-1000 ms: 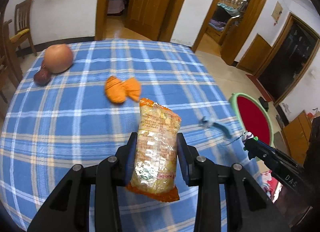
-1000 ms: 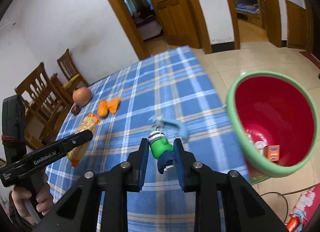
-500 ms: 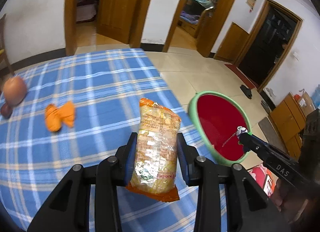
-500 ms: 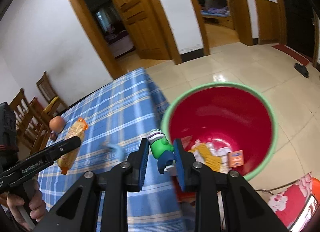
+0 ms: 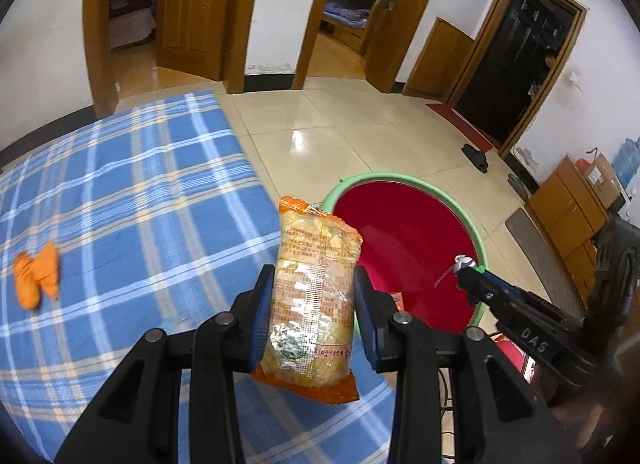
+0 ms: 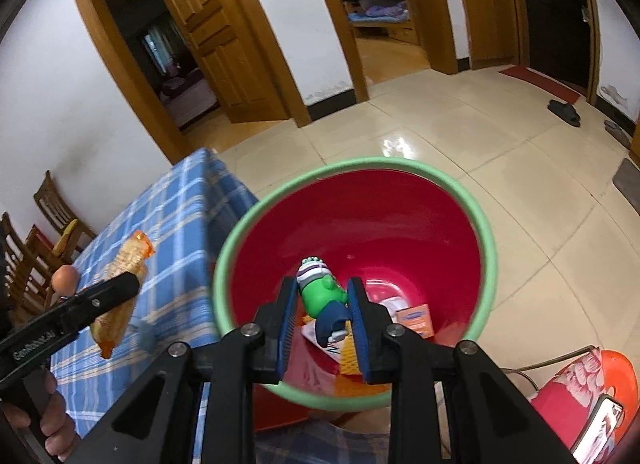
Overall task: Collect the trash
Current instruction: 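Carry the snack packet and green toy over the red basin and open both grippers, then move both tools back over the orange cloth and blue hook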
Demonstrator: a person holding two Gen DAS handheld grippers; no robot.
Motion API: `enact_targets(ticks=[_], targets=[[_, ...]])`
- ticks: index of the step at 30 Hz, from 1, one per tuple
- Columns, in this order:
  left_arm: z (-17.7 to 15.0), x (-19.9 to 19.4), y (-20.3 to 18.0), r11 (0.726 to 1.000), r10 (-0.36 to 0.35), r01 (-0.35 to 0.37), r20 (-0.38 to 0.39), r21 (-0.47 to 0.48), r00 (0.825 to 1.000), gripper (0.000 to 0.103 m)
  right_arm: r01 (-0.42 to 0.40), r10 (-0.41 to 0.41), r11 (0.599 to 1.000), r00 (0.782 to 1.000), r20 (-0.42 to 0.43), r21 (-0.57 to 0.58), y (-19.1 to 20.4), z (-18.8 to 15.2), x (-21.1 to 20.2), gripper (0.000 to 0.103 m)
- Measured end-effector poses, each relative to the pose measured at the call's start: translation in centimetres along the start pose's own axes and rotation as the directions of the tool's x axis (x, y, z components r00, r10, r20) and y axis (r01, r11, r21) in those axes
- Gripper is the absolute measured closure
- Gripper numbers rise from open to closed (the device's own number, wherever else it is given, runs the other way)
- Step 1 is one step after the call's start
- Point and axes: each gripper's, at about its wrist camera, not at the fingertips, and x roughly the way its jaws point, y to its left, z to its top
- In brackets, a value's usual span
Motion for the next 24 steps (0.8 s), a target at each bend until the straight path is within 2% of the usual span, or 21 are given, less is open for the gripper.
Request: enact_targets(ticks=[5, 8, 11, 18, 20, 22, 24], targets=[[0.5, 1.7, -1.7, 1.000, -0.007, 0.008, -0.021, 0.028, 1.000, 0.065, 0.026, -0.026, 0.999, 1.000, -0.017, 0.032, -1.7, 0.2, 0.8, 0.074], [0.5, 3.1, -2.4, 0.999, -0.011, 0.013, -0.043, 0.041, 0.999, 0.065, 0.027, -0.026, 0.998, 1.000, -0.011, 0.052, -2.5, 0.3, 0.6, 0.074], [0.5, 4.1, -3.2, 0.998, -0.005, 0.009, -0.065, 0.064, 0.998, 0.065, 0.035, -0.035, 0.997, 0.999, 0.003, 0.065, -3.1, 0.4, 0.0, 0.067], [0.8, 5.7, -4.9, 0.994, -0.007, 0.017, -0.092, 0.110, 0.996, 0.065, 0.054, -0.057, 0.995, 0.998, 0.029, 0.085, -4.2, 0.4, -1.2, 0.066], [0.8, 5.8, -5.2, 0.994, -0.010, 0.021, -0.099, 0.111, 0.995, 0.062, 0.055, -0.059, 0.994, 0.998, 0.037, 0.093, -4.4, 0.3, -1.7, 0.065], [0.8, 5.6, -5.4, 0.993, -0.013, 0.024, -0.094, 0.112, 0.995, 0.046, 0.055, -0.060, 0.994, 0.997, 0.046, 0.097, -4.6, 0.3, -2.1, 0.064], [0.9, 5.4, -5.7, 0.993, -0.012, 0.021, -0.083, 0.117, 0.996, 0.041, 0.057, -0.062, 0.993, 0.997, 0.051, 0.100, -4.6, 0.5, -2.1, 0.064]])
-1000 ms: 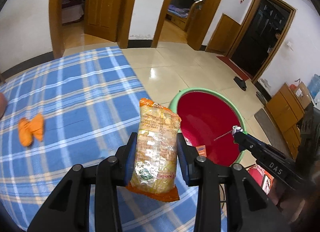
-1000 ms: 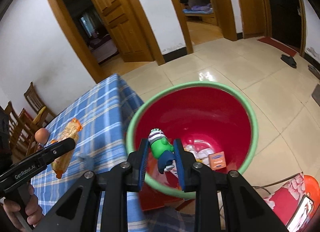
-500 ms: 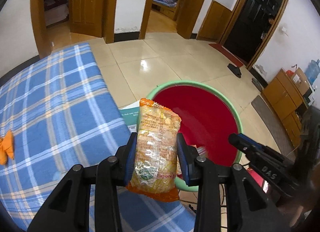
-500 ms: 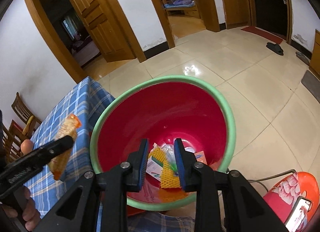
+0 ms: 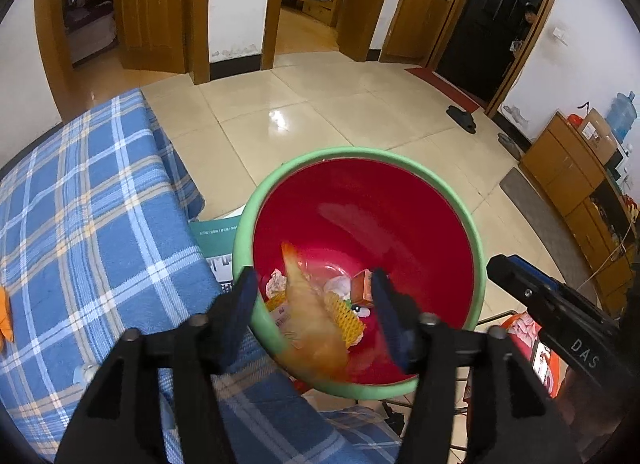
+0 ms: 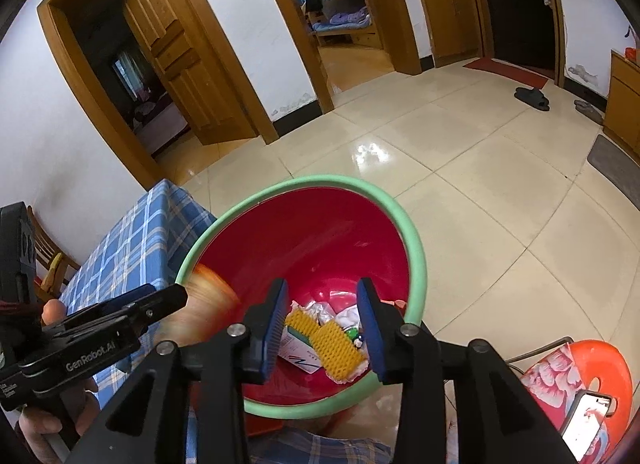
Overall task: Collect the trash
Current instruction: 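Move both tools back over the orange cloth and blue hook, then grasp the orange cloth with the left gripper while the right gripper grasps the blue hook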
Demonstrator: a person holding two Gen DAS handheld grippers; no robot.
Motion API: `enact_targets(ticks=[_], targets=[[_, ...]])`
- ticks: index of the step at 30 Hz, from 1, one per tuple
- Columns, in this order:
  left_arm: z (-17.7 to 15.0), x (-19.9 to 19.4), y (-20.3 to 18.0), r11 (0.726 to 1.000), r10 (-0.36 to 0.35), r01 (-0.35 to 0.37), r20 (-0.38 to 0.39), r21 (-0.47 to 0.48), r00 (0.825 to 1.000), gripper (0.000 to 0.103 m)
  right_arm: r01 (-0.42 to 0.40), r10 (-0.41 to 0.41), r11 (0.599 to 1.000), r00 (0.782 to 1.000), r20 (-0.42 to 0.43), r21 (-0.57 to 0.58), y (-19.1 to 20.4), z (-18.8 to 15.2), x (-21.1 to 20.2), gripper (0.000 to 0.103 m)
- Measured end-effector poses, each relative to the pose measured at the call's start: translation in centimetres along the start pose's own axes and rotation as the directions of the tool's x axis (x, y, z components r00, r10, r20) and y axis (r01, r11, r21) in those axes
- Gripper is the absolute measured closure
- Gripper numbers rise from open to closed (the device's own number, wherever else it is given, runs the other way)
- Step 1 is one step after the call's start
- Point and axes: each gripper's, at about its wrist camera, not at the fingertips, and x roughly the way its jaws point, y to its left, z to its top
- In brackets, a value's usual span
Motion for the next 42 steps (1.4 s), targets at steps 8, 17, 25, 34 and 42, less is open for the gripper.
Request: enact_targets(ticks=[8, 17, 25, 34, 42], targets=[[-0.5, -2.0, 1.2, 0.999, 0.022, -0.021, 0.027, -0.033, 0.999, 0.041, -0.007, 0.007, 1.000, 1.000, 0.012, -0.017, 0.8, -0.3, -0.9, 0.059], [-2.1, -6.0, 5.4, 0.990, 0.106, -0.099, 0.067, -0.103, 0.992, 0.041, -0.085, 0.084, 0.995, 0.996, -0.011, -0.059, 4.1, -1.3, -1.3, 0.051], [-3.5, -9.5, 10.8, 0.967, 0.193, -0.173, 0.096, -0.185, 0.976, 0.041, -0.168, 0.163, 0.976, 0.986, -0.048, -0.136, 9.6, -2.6, -1.1, 0.043], [-5.6, -11.8, 17.9, 0.924, 0.294, -0.261, 0.082, -0.279, 0.952, 0.041, -0.233, 0.212, 0.946, 0.971, -0.115, -0.225, 15.8, -4.9, 0.3, 0.038], [-6.9, -12.3, 23.4, 0.880, 0.363, -0.324, 0.050, -0.347, 0.931, 0.041, -0.227, 0.167, 0.915, 0.966, -0.198, -0.334, 19.6, -7.1, 2.8, 0.035]])
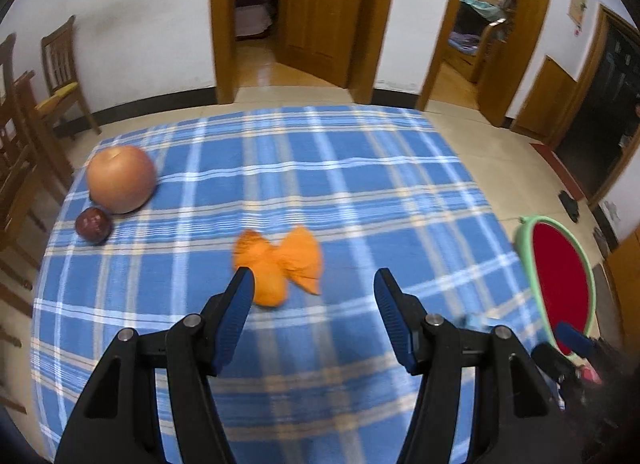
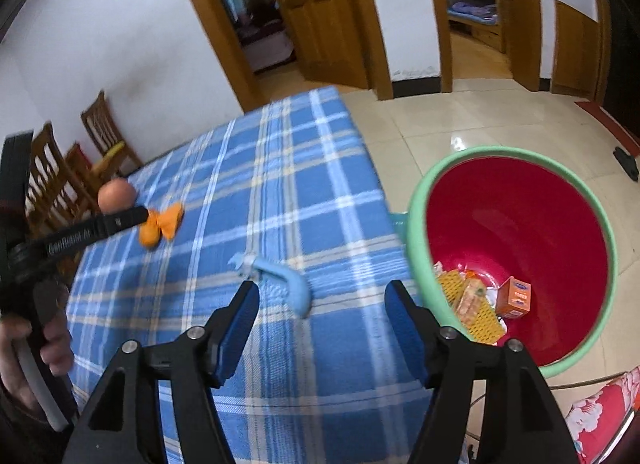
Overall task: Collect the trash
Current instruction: 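Grasp the orange cloth with the left gripper while the right gripper grasps the blue hook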
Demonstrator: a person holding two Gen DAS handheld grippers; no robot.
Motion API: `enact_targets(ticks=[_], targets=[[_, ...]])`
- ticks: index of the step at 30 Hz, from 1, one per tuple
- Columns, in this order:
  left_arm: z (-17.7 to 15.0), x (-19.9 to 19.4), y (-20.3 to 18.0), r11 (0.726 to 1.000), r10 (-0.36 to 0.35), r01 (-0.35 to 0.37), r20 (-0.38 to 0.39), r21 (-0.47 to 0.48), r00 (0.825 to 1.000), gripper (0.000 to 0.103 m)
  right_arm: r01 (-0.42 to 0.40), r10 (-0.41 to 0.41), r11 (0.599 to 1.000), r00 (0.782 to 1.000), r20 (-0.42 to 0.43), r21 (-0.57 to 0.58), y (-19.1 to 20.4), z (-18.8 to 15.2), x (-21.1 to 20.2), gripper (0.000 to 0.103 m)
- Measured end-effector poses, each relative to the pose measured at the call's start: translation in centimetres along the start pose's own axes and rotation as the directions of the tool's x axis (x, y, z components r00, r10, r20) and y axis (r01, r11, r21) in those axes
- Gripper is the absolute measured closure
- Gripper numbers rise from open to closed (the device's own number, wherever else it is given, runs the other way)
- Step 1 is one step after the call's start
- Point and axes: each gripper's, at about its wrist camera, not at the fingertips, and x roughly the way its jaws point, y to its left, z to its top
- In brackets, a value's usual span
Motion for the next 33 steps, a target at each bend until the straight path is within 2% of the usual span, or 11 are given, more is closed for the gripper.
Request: enact_targets(ticks=[5, 13, 20, 22, 24, 25, 26, 29, 31, 33], targets=[[0.4, 2.1, 2.6, 0.998, 0.016, -0.018, -0.028, -0.061, 0.999, 0.040, 0.003, -0.003, 1.000, 1.000, -0.005, -0.030, 1.1, -0.3, 1.0, 0.035], [0.1, 5.1, 3.9, 0.994, 0.021, -0.030, -0.079, -0.109, 0.997, 0.038, 0.020, -0.020, 0.999, 1.000, -0.022, -0.028, 1.4, 0.1, 2.7, 0.035], [-0.5, 5.7, 2.7, 0.996, 0.036, -0.041, -0.063, -0.073, 0.997, 0.038, 0.033, -0.033, 0.999, 0.999, -0.011, -0.039, 1.9, -0.2, 3.5, 0.034], [-0.6, 5.7, 1.9, 0.998, 0.052, -0.054, -0.053, -0.034, 0.997, 0.052, 0.042, -0.042, 0.998, 0.999, -0.003, -0.056, 2.3, -0.4, 3.5, 0.034], [-0.7, 5.6, 1.3, 0.998, 0.056, -0.056, -0.042, -0.004, 0.998, 0.060, 0.049, -0.049, 0.997, 0.999, 0.005, -0.064, 2.5, -0.5, 3.5, 0.034], [-0.8, 5.6, 1.2, 0.998, 0.055, -0.055, -0.039, -0.003, 0.998, 0.065, 0.054, -0.053, 0.996, 0.999, 0.008, -0.065, 2.6, -0.5, 3.5, 0.037], [-0.8, 5.6, 1.3, 0.999, 0.050, -0.051, -0.039, -0.006, 0.998, 0.066, 0.059, -0.058, 0.996, 0.998, 0.011, -0.069, 2.6, -0.6, 3.5, 0.040], [-0.8, 5.4, 1.9, 0.999, 0.036, -0.037, -0.041, -0.038, 0.999, 0.067, 0.041, -0.040, 0.996, 0.999, 0.018, -0.074, 2.6, -0.9, 3.3, 0.058], [-0.8, 5.1, 2.2, 0.998, 0.025, -0.028, -0.042, -0.054, 0.999, 0.068, 0.032, -0.031, 0.997, 0.999, 0.018, -0.070, 2.5, -1.0, 3.2, 0.077], [-0.9, 4.8, 2.3, 0.998, 0.019, -0.022, -0.038, -0.060, 0.999, 0.069, 0.024, -0.023, 0.998, 1.000, 0.019, -0.060, 2.3, -1.1, 3.2, 0.087]])
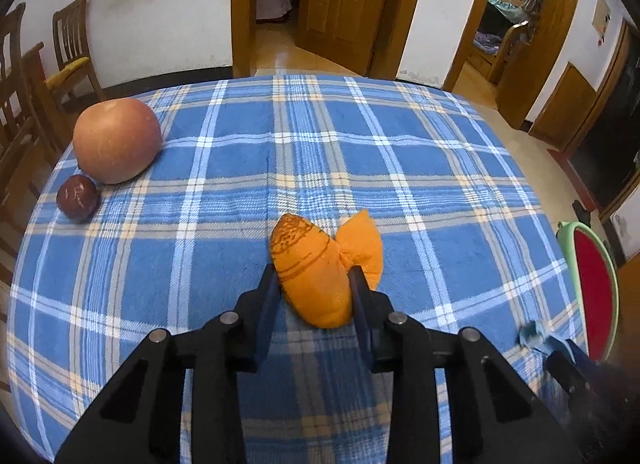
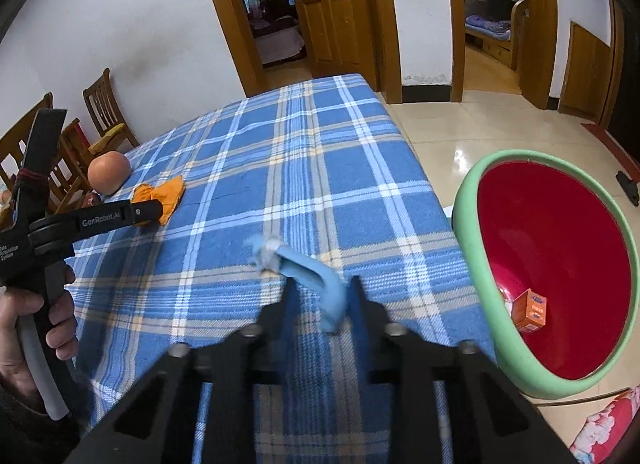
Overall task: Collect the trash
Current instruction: 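Grasp the orange cloth with the left gripper while the right gripper grasps the blue hook, then carry the orange cloth and blue hook over the red basin and open both grippers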
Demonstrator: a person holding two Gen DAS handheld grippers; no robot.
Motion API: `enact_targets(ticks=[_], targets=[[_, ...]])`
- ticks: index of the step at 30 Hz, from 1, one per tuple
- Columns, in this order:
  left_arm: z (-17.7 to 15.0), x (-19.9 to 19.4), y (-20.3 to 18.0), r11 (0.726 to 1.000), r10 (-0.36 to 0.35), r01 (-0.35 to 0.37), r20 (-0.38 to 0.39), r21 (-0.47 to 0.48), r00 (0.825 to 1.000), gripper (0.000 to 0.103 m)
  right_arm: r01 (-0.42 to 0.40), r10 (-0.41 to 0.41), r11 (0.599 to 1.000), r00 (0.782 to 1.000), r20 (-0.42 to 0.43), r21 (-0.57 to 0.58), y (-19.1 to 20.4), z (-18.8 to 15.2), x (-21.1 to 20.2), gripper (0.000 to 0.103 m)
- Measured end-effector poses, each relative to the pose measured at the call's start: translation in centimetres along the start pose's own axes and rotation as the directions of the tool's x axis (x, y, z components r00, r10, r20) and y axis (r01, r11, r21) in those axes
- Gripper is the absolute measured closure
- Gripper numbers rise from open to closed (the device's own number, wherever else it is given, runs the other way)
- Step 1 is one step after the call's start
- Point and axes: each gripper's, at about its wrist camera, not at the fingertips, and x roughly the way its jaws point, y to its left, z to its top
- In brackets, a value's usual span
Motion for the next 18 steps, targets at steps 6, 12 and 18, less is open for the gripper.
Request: enact_targets(ticks=[6, 12, 18], targets=[[-0.8, -2.1, 0.2, 0.999, -0.032, 0.032, 0.018, -0.011, 0.999, 0.069, -0.034, 0.034, 0.999, 0.999, 0.002, 0.037, -0.7, -0.1, -0.4, 0.089], [-1.4, -4.0, -0.6, 0.998, -0.070, 0.070, 0.039, -0.007, 0.997, 0.069, -0.059, 0.055, 0.995, 0.997, 0.049, 0.075, -1.7, 0.0, -2.1, 0.089], [-2.1, -5.9, -1.9, 0.991, -0.133, 0.133, 0.047, 0.009, 0.990, 0.069, -0.054, 0.040, 0.991, 0.994, 0.105, 0.126, -3.7, 0.2, -4.3, 0.089]])
